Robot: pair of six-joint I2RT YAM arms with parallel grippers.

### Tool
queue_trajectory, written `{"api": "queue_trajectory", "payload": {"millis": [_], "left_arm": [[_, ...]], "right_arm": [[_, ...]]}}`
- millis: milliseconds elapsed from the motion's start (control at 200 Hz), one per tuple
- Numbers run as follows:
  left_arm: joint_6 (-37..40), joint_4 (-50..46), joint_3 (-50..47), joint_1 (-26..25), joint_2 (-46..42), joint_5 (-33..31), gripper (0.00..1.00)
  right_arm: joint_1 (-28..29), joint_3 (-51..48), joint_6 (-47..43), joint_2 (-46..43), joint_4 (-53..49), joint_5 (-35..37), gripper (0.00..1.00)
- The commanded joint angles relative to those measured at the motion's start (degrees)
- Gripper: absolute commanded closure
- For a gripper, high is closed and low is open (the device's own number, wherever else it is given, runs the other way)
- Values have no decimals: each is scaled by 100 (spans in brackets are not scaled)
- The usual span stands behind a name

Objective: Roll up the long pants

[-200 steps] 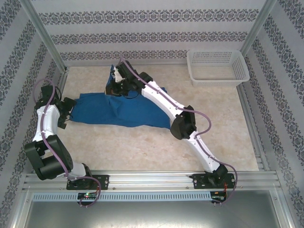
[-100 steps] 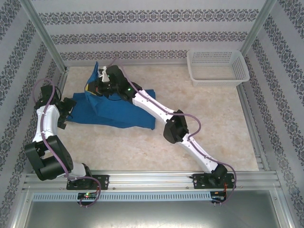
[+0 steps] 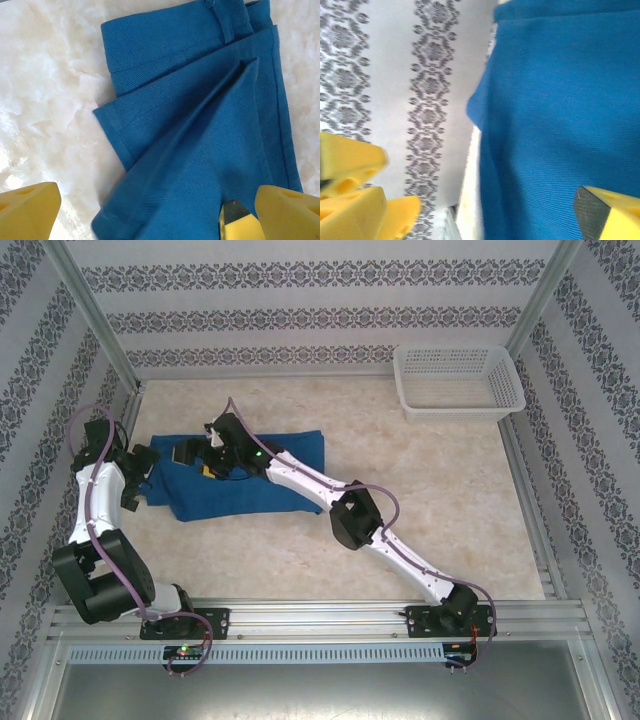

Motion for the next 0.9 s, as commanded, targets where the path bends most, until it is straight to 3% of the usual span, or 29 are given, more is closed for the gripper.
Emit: {"api": "queue_trajectory", "payload": {"millis": [0,80,140,170,235,390,515,894], "left_arm": [[-100,-201,193,4,-463,128,0],[-201,-114,218,-78,-762,279,25],[-271,-74,224,-241,-904,380,53],[-313,-33,189,-358,-932,454,67],[-426,22,73,-681,-925,481,100],[-866,532,-523,-1600,-769,79,100],[-1169,891,-716,-2054,-181,-309,100],[-1160,571,982,-2479,2544,-1138,100]], "right_arm": [[-283,-25,-1550,-960,-1500,465,2],[-492,-670,-2437,-1661,-2268,830,4],[-707,-1399,-2889,-2205,-2433,965,14],[-817,-1736,-3080,-2465,-2430,993,32],[-1065,-2431,-3486,-2936,-2500,1203,99],[-1611,-3148,-4253,-3374,-2924,1330,100],[-1886,-3278,-4571,-3276,-3012,1310,100],[-1959,-3094,-4991,-2368,-3160,1030,100]]}}
